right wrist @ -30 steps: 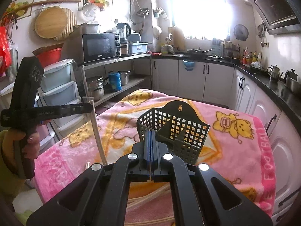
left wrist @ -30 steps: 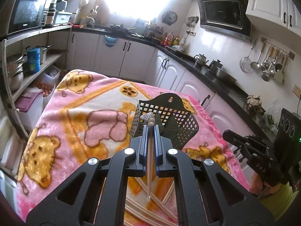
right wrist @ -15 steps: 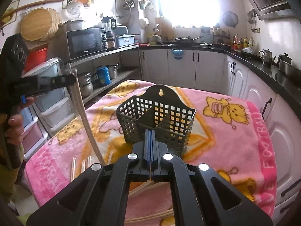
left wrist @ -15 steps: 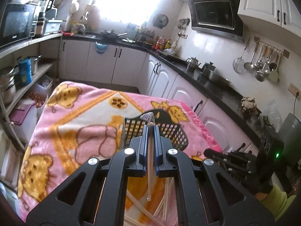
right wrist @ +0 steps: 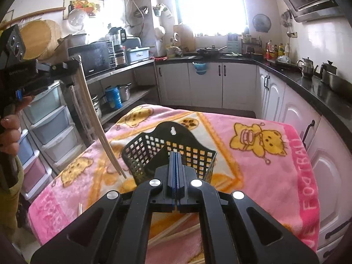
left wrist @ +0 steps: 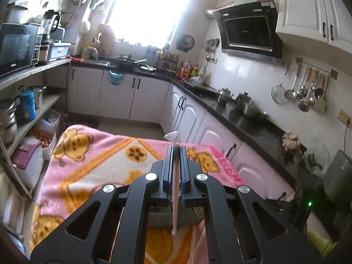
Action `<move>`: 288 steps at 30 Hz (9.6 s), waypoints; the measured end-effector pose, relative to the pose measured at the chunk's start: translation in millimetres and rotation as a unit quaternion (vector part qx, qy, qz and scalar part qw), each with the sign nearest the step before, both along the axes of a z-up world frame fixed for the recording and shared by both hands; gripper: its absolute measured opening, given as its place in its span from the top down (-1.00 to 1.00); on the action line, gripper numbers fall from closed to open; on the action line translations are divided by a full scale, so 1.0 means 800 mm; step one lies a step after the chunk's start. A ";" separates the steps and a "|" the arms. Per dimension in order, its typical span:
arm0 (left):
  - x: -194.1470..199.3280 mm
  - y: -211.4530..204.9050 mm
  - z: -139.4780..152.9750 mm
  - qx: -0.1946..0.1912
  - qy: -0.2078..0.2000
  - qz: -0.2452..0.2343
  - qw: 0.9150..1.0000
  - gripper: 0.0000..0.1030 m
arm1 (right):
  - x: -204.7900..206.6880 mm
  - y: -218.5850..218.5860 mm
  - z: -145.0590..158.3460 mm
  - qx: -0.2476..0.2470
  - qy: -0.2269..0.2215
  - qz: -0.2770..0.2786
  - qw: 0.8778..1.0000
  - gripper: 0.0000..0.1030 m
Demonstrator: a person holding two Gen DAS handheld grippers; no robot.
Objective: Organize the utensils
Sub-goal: 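Carry the chopstick over the grey caddy and lower it into a slot, then open the left gripper and raise it away from the caddy, then lower the left tool to the chopstick pile and grasp another chopstick, then lift the chopstick and carry it above the grey caddy, then lower the chopstick into the caddy slot and open the left gripper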
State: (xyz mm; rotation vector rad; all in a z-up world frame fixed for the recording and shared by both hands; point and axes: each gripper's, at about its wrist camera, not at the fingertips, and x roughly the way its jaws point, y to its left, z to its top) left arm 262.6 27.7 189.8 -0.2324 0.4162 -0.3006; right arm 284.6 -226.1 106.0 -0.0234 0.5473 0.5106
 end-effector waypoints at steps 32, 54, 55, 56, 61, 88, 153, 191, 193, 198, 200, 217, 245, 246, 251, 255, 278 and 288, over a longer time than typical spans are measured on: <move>0.092 -0.021 -0.090 0.050 0.028 0.022 0.998 0.98 | 0.107 -0.002 -0.064 0.015 0.063 -0.055 0.996 0.33; 0.072 -0.002 -0.125 0.033 0.062 0.032 0.997 -0.06 | 0.080 -0.014 -0.074 0.010 0.064 -0.066 0.996 -0.18; 0.069 -0.001 -0.125 0.033 0.063 0.032 0.997 -0.10 | 0.077 -0.015 -0.073 0.009 0.063 -0.067 0.996 -0.19; 0.064 0.000 -0.126 0.032 0.064 0.033 0.997 -0.16 | 0.074 -0.016 -0.072 0.010 0.062 -0.067 0.996 -0.21; 0.045 0.005 -0.127 0.029 0.063 0.038 0.997 -0.39 | 0.060 -0.021 -0.069 0.013 0.058 -0.069 0.996 -0.25; -0.031 0.008 -0.189 0.027 0.118 0.051 0.991 -0.52 | -0.002 -0.037 -0.094 0.009 0.070 -0.059 0.996 -0.25; -0.003 -0.023 -0.308 0.026 0.268 0.040 0.962 0.79 | 0.019 -0.072 -0.172 -0.028 0.127 -0.098 0.987 0.97; -0.040 -0.031 -0.126 0.007 0.078 0.001 0.997 0.98 | -0.086 -0.037 -0.004 -0.069 -0.075 -0.041 0.994 0.97; -0.038 -0.032 -0.121 0.009 0.071 0.001 0.997 0.98 | -0.090 -0.033 0.002 -0.066 -0.079 -0.037 0.994 0.97; -0.035 -0.033 -0.110 0.015 0.063 0.000 0.998 0.98 | -0.093 -0.024 0.011 -0.066 -0.087 -0.032 0.994 0.97; -0.034 -0.034 -0.104 0.019 0.059 -0.001 0.998 0.98 | -0.093 -0.022 0.016 -0.064 -0.090 -0.030 0.993 0.97; -0.001 -0.040 -0.041 0.015 0.018 -0.009 1.000 0.98 | -0.079 -0.010 0.077 -0.050 -0.131 -0.017 0.990 0.97; 0.074 -0.064 -0.009 0.019 -0.020 0.025 0.999 0.98 | -0.007 -0.030 0.142 -0.019 -0.171 -0.048 0.984 0.97; 0.076 -0.065 -0.014 0.018 -0.021 0.026 0.999 0.98 | -0.004 -0.029 0.143 -0.019 -0.172 -0.049 0.984 0.97; 0.084 -0.069 -0.032 0.020 -0.024 0.031 0.999 0.98 | 0.009 -0.019 0.143 -0.015 -0.176 -0.045 0.983 0.97; 0.094 -0.071 -0.048 0.014 -0.014 0.037 0.999 0.98 | 0.017 -0.012 0.138 -0.016 -0.170 -0.040 0.984 0.97; 0.106 -0.075 -0.124 0.006 0.011 0.043 0.999 0.98 | 0.062 0.002 0.053 -0.009 -0.097 -0.039 0.994 0.97; 0.103 -0.083 -0.136 0.018 0.016 0.036 0.999 0.97 | 0.062 -0.006 0.031 -0.004 -0.075 -0.042 0.996 0.97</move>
